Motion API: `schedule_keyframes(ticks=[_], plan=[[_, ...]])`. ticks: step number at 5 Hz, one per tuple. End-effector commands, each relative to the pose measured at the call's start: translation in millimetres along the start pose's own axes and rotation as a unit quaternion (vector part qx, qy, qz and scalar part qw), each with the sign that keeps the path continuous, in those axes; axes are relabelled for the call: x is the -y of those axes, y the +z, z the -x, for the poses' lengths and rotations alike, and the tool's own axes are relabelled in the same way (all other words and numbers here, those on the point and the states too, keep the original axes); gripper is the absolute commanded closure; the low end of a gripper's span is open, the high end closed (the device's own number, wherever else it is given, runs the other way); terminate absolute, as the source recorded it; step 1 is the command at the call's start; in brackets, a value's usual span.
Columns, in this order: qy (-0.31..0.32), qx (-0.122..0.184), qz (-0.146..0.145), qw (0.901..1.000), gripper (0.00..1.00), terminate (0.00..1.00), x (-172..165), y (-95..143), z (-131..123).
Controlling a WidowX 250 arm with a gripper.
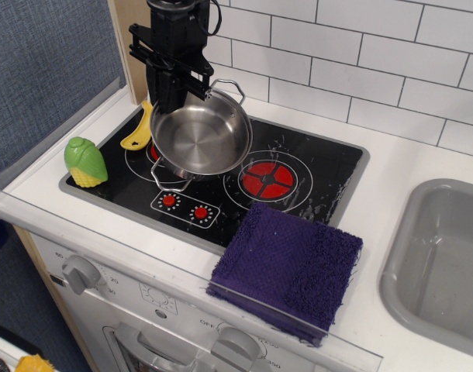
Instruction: Place the pot on the left burner
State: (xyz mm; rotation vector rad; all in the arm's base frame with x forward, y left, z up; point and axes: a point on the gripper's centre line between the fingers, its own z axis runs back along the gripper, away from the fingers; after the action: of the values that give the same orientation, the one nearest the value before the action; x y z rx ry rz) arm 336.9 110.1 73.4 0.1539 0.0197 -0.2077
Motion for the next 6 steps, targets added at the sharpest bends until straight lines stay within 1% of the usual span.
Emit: schedule_keyframes(ticks=[1, 2, 3, 4, 5, 6], plan=[[0.011, 0.000, -0.010, 0.9999, 0.00, 0.00, -21, -1, -1], [0.011, 0.000, -0.012, 0.9999, 0.00, 0.00, -22, 0, -2], [0.009, 0.009, -0.025, 0.9996, 0.00, 0.00, -23, 8, -1], [0.019, 0.028, -0.042, 0.9986, 0.00, 0.00, -19, 30, 6], [0.044, 0.056, -0.053, 0.9961, 0.00, 0.00, -11, 54, 19], [0.052, 0.080, -0.024, 0.9952, 0.00, 0.00, 0, 54, 27]])
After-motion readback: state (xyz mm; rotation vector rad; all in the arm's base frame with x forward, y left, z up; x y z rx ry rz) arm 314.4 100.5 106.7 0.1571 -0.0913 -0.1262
